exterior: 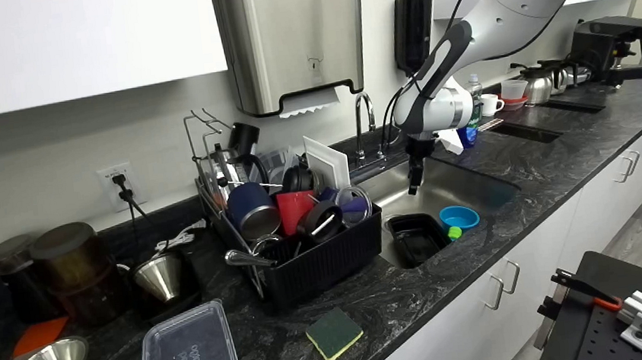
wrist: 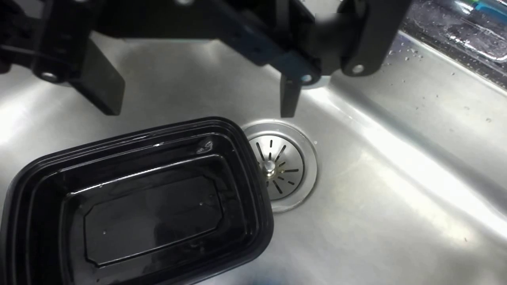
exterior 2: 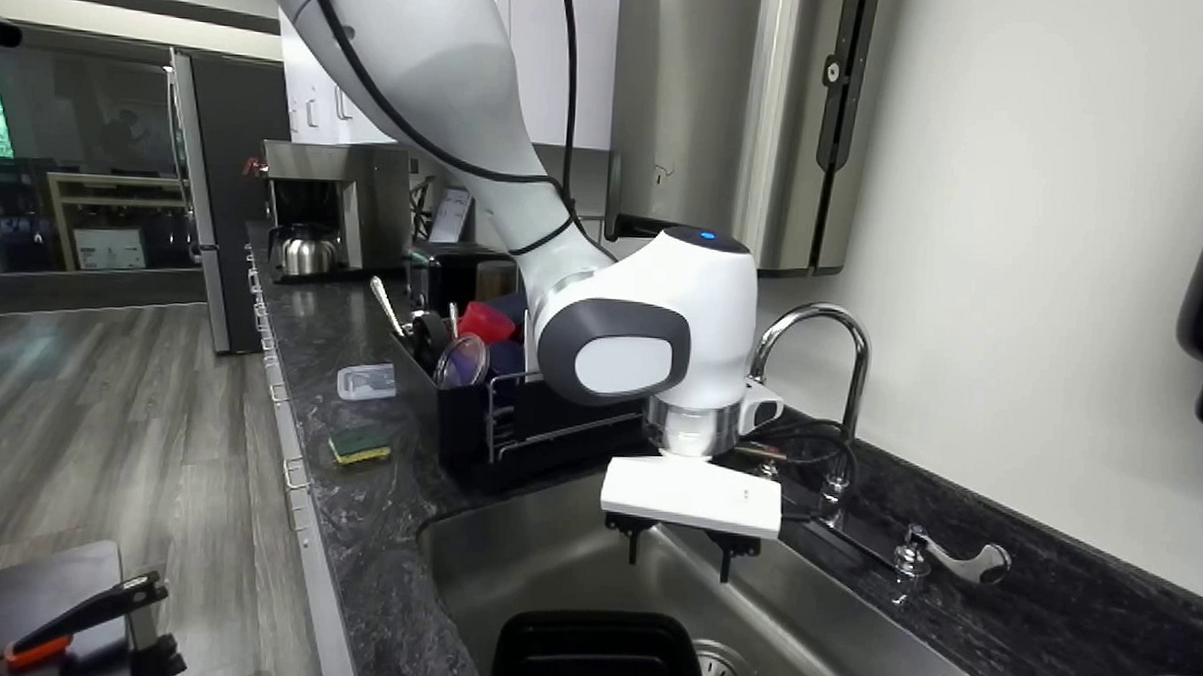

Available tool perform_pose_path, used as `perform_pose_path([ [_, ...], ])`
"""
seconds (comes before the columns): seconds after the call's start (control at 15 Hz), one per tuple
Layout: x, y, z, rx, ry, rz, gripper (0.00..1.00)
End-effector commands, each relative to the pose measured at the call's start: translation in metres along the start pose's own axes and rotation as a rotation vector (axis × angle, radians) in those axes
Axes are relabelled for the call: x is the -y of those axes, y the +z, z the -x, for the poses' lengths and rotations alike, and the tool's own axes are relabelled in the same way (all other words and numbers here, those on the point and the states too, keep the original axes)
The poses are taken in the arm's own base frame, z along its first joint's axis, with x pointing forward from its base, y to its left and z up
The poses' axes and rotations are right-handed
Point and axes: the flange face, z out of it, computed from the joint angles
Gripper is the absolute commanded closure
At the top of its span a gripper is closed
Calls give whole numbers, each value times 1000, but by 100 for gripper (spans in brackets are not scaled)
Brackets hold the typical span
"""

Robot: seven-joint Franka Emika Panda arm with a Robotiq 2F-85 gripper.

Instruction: Put the black box in the sink on the dish rack

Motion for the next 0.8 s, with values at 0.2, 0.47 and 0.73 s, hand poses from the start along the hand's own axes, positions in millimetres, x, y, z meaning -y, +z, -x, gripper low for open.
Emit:
perform_pose_path([
  [0.2,-1,29,0,13,-42,-30,0],
  [0.47,-3,83,16,63,-85,-75,0],
  [0.73,-20,116,29,75,-154,-90,0],
])
